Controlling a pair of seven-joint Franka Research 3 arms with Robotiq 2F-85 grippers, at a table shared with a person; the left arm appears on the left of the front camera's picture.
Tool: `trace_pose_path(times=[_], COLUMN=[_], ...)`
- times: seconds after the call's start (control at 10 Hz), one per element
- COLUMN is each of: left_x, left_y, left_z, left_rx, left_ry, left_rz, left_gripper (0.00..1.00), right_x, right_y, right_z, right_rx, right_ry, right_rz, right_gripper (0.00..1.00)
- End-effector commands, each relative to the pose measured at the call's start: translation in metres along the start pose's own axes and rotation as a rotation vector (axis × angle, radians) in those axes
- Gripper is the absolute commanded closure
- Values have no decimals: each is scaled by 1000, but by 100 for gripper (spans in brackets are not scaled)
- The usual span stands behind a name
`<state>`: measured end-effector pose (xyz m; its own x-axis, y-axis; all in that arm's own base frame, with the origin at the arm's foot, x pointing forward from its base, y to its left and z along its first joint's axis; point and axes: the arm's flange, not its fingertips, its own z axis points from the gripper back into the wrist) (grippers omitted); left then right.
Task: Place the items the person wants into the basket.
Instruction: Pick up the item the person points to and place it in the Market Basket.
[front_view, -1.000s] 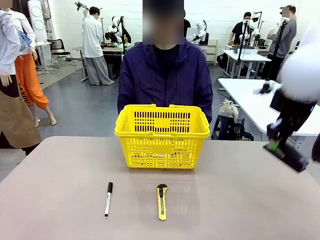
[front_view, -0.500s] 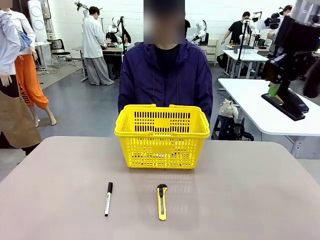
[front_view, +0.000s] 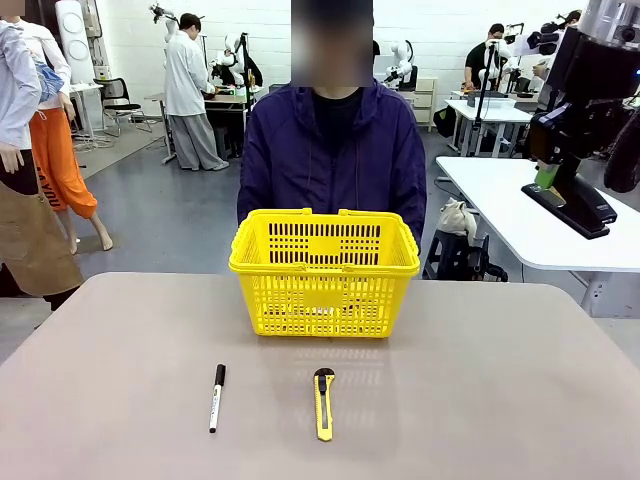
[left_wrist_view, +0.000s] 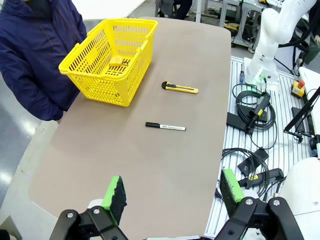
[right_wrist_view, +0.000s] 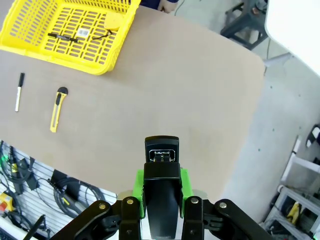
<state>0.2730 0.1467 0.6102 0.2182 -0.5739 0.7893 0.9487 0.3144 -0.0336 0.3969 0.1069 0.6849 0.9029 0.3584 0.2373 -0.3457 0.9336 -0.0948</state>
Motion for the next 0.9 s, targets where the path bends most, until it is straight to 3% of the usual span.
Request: trace_pose_path(times=[0.0, 0.1, 0.2, 0.4, 0.6, 0.8], left_x=[0, 0, 0, 0, 0, 0], left_y=[0, 0, 0, 0, 0, 0], left_z=[1, 1, 1, 1, 1, 1], left_rx=[-2, -2, -2, -2, -2, -2], left_ry=[-14, -14, -14, -14, -14, -14], left_rz=[-18, -18, -18, -18, -18, -18], left_gripper=[3, 3, 3, 3, 3, 3], right_x=[-5, -5, 0, 64, 136, 190], right_y=[-1, -1, 0, 41, 96, 144], right_z=[-4, -4, 0, 14, 8, -14], right_rx=[0, 0, 0, -80, -63, 11], right_ry=[2, 2, 0, -58, -68, -120], right_rz=[13, 13, 0, 327, 614, 817], right_gripper=[100, 100, 68, 68, 68, 68])
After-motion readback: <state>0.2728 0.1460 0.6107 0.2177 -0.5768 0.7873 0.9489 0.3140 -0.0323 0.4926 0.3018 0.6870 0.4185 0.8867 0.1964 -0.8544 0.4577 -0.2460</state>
